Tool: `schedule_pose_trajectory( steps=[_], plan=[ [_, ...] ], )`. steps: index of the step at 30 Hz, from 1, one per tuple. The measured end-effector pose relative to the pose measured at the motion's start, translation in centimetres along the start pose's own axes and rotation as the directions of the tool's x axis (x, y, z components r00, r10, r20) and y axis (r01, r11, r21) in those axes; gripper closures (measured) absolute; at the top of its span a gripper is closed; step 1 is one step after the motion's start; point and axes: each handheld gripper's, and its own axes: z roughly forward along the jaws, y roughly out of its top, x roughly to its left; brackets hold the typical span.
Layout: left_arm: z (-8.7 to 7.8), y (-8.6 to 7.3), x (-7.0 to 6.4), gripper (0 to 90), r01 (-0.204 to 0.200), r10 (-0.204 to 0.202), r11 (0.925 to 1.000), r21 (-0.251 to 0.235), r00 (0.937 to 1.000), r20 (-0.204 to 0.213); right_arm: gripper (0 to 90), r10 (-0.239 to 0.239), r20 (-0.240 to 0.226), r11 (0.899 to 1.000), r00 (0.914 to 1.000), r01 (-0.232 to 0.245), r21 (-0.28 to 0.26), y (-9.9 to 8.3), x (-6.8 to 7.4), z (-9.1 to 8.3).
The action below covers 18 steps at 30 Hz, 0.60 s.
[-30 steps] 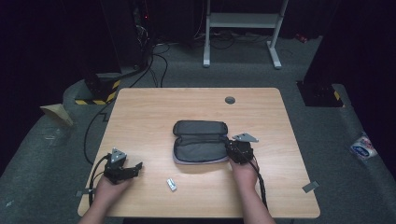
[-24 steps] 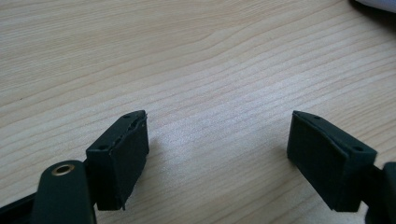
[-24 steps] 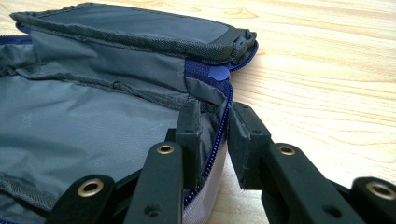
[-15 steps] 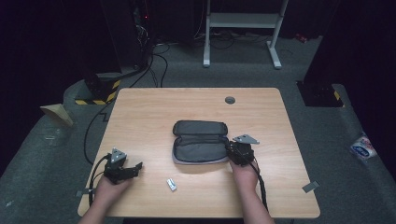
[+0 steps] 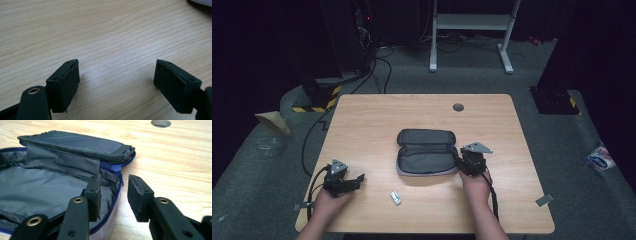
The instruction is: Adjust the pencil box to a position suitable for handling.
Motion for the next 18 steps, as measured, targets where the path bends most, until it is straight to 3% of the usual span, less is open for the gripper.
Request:
schedule_pose_trajectory(
  steps=[11,18],
  plan=[
    [0.0,0.0,0.0,20.9,-0.001,0.001,1.0000,0.000,1.0000,-0.001,51.7,0.001,0.007,1.000,1.0000,-0.001,-0.016,-0.2,-1.1,-1.8],
    [-0.1,0.0,0.0,21.6,-0.003,0.003,1.0000,0.001,1.0000,-0.003,46.6,-0.010,0.028,1.000,0.9996,0.011,-0.009,-1.4,-2.0,-3.0]
  ],
)
